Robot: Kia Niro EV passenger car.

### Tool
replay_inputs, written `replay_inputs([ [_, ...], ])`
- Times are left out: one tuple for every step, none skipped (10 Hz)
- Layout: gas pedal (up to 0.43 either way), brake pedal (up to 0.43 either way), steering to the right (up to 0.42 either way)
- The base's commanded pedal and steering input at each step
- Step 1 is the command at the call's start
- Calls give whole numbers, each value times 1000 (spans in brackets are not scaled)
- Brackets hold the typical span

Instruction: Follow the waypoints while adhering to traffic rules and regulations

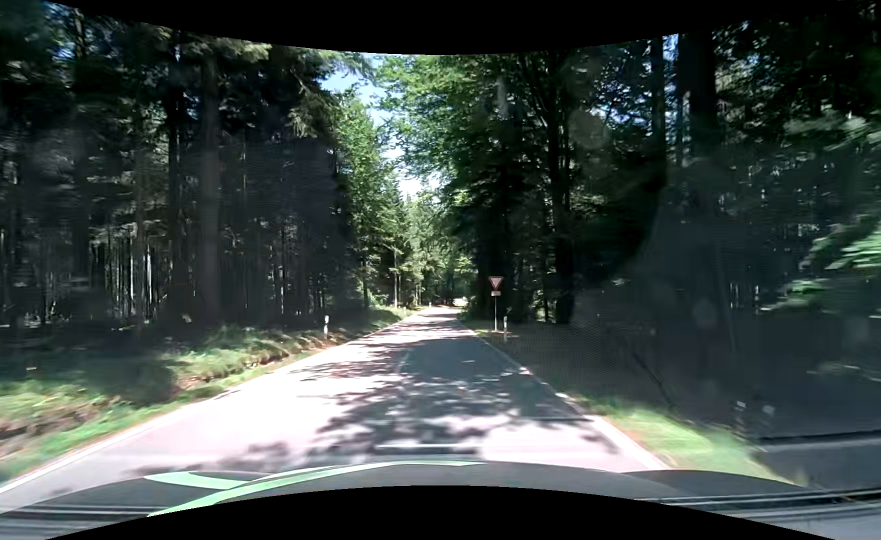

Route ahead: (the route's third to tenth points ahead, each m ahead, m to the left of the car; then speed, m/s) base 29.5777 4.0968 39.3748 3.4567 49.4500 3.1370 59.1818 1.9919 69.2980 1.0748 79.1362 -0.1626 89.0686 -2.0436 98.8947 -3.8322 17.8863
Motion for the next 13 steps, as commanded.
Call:
replay_inputs([
  [20, 0, 1],
  [28, 0, 1],
  [28, 0, 1],
  [28, 0, 1],
  [39, 0, 1],
  [39, 0, 1],
  [39, 0, 1],
  [39, 0, 1],
  [39, 0, 1],
  [39, 0, 1],
  [39, 0, 1],
  [20, 0, 1],
  [0, 0, 0],
])
